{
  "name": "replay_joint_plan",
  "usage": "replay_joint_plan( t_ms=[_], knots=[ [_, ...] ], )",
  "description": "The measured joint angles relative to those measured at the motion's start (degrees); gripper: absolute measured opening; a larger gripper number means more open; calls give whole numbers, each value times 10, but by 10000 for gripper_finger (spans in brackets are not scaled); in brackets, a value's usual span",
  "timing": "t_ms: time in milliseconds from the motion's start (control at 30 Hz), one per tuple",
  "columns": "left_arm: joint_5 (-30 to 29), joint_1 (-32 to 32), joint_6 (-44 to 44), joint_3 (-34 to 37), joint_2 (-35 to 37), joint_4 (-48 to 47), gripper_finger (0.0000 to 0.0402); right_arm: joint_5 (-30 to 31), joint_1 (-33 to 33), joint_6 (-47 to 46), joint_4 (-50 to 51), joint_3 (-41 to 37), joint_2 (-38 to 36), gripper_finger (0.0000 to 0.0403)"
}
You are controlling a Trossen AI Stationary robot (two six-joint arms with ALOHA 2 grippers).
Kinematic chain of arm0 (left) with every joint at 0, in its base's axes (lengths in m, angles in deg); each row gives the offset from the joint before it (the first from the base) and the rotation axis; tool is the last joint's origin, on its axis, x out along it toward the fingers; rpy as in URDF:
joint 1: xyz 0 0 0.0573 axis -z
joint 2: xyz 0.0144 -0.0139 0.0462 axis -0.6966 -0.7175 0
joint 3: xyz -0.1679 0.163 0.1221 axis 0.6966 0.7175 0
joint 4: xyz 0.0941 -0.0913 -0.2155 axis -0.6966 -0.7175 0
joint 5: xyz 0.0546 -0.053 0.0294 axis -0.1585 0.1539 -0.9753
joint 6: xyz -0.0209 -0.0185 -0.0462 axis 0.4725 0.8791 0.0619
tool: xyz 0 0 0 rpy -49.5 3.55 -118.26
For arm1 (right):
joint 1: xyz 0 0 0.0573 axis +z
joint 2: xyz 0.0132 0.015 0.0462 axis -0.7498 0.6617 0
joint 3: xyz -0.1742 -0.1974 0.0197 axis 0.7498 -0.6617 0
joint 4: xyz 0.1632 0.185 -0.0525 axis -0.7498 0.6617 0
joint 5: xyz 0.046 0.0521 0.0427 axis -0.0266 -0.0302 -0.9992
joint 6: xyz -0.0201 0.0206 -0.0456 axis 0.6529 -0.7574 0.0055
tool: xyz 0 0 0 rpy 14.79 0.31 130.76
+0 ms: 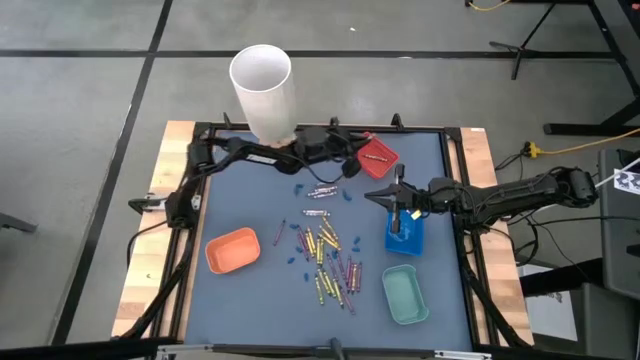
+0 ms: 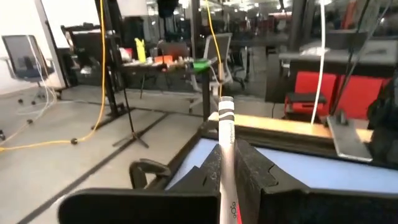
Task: Sort crayons
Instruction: Put the grey crayon into the red bin
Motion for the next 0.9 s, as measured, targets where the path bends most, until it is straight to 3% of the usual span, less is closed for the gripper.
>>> replay_joint_plan(
  t_ms=[200,367,733,900],
  knots=[
    [-4,1,1,-77,-67,-40,8,0,0,0,3,0,0,19],
    [-4,2,5,-93,-81,-53,12,0,0,0,3,0,0,19],
    [-7,3,45,-93,-80,-55,115,0,0,0,4,0,0,19],
    [-1,2,95,-93,-76,-56,143,0,0,0,4,0,0,19]
  ],
)
